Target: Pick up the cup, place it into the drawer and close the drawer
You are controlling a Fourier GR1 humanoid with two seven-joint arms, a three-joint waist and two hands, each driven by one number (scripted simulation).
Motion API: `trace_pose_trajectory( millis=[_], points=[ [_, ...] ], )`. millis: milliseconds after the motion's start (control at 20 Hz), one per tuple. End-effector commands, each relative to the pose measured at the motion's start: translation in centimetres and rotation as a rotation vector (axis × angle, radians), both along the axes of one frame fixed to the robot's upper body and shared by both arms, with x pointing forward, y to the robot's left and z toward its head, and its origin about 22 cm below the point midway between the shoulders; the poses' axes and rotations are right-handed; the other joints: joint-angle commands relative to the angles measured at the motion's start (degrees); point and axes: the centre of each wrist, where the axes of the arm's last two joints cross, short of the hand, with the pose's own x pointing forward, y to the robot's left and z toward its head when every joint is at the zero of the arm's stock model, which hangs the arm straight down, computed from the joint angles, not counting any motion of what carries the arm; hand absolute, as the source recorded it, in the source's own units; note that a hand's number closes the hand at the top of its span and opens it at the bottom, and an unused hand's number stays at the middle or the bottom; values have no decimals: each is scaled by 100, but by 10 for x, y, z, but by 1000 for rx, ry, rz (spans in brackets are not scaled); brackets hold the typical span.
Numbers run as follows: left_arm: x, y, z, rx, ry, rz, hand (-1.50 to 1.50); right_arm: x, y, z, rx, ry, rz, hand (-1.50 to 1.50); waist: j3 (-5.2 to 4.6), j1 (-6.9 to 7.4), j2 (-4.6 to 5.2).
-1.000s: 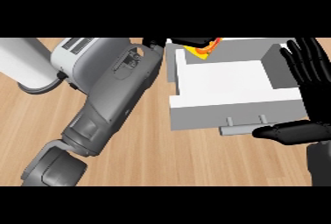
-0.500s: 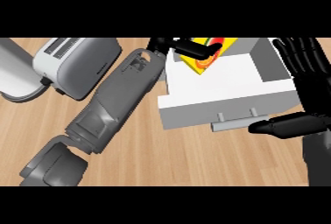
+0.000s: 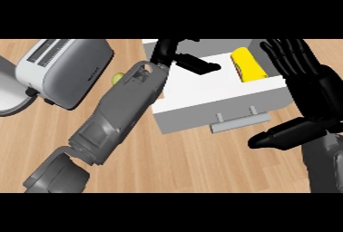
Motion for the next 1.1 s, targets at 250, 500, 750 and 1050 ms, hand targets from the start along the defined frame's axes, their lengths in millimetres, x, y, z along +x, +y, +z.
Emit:
trace_pose_trajectory(
  millis=[250,500,750,1050],
  points=[
    [-4,-2,8,-291,-100,-50,-150,-3,32,-8,-99,78,403,150,-14,98,-45],
    [-2,-5,15,-331,-145,44,-150,-6,31,-1,-443,136,457,150,-16,249,-103],
    [-1,2,2,-327,-123,88,-150,-19,22,-12,-673,129,295,-150,-5,638,-176],
    [-1,4,3,-401,-119,58,-150,-25,18,-76,-800,193,159,-150,-4,1033,-230]
  ],
)
